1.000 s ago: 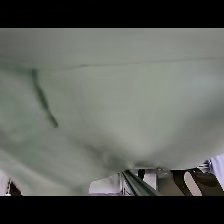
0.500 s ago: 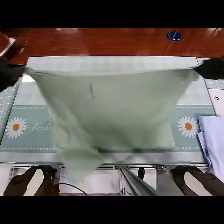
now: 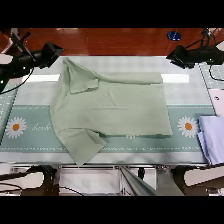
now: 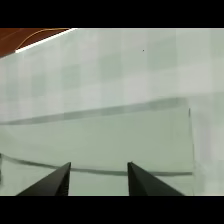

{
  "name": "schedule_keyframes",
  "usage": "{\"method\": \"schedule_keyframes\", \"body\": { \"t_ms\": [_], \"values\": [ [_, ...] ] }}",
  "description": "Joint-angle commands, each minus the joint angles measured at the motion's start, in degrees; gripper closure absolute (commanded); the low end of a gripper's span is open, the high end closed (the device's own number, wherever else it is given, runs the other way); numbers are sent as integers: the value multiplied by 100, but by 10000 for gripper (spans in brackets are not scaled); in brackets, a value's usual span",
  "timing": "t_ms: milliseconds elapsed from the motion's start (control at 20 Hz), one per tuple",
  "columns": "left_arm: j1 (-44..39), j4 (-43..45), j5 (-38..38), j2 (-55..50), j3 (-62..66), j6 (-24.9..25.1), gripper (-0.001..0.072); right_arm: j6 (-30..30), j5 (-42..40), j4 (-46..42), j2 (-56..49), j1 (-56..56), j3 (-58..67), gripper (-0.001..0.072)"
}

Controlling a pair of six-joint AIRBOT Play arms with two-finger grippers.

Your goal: Fold the shirts.

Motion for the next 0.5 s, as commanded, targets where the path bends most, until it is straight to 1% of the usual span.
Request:
{"method": "schedule_keyframes", "body": {
  "t_ms": [0,50,100,150,200,250,300,450],
  "values": [
    [439,986,-1853,-302,538,-560,200,-247,1025,306,-260,-551,286,297],
    [750,1615,-2614,-236,531,-874,200,-426,1631,0,-166,-774,282,298],
    [1029,2295,-3362,-157,472,-1047,200,-566,2105,-514,-13,-960,190,298],
    [1261,2830,-3895,-13,264,-1091,200,-562,2297,-1032,208,-1117,-70,298],
    [1499,3246,-4214,251,-157,-1088,200,-479,2179,-1292,562,-1311,-608,299],
    [1718,3469,-4277,575,-702,-1034,200,-481,1899,-1261,953,-1491,-1296,301],
    [1980,3550,-4162,984,-1399,-1001,200,-474,1508,-1178,1423,-1626,-2159,304],
    [2815,3410,-3641,2048,-3307,-994,200,-590,546,-649,2850,-1812,-4564,304]
  ]
}}
